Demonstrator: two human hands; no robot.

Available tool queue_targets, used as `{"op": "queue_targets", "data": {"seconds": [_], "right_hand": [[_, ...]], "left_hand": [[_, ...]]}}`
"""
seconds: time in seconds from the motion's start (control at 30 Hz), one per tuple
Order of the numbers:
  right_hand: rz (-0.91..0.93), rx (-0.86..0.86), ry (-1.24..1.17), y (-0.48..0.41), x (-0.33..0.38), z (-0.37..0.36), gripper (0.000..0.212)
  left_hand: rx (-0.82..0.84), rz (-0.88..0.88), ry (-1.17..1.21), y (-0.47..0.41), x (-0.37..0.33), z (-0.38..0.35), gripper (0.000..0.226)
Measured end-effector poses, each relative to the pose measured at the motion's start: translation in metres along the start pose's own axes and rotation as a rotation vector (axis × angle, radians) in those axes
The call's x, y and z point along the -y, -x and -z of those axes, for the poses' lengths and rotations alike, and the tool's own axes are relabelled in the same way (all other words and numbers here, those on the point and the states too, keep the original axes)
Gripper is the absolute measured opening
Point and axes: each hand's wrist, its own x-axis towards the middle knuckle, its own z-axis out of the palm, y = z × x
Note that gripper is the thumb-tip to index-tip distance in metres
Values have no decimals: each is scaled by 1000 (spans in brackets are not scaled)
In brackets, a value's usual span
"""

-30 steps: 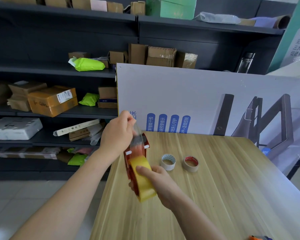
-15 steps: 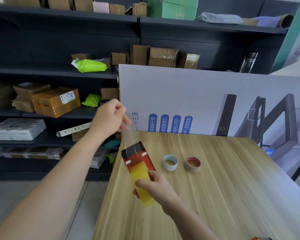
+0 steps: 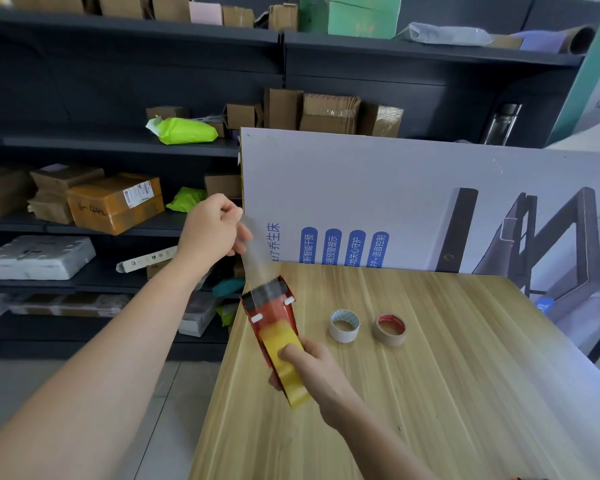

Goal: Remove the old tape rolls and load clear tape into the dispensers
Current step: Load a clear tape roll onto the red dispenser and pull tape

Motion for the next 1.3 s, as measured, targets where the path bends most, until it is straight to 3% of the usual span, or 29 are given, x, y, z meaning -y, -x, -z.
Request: {"op": "queue_targets", "data": {"seconds": [0.13, 0.3, 0.53, 0.67, 0.87, 1.03, 1.17, 1.3], "right_hand": [[-13, -75, -49, 2, 5, 0, 27], [31, -58, -38, 0, 5, 7, 18], [-32, -47, -71, 2, 4, 9, 15], [-13, -142, -17, 0, 3, 9, 35], [-17, -60, -82, 3, 9, 17, 16], [-39, -100, -39, 3, 9, 19, 17], [-86, -141, -95, 3, 8, 19, 64], [-151, -161, -194, 2, 3, 21, 74]], "left_hand": [[-26, -29, -11, -5, 1, 0, 15], [-135, -8, -28, -18, 5, 16, 17], [-71, -3, 10, -24, 4, 13, 16], [-51, -17, -2, -25, 2, 9, 16], [-124, 69, 5, -34, 12, 11, 18], [-132, 164, -31, -34, 28, 3, 20], [-94, 246, -51, -26, 48, -6, 18], [-31, 307, -73, -16, 67, -15, 19]]}}
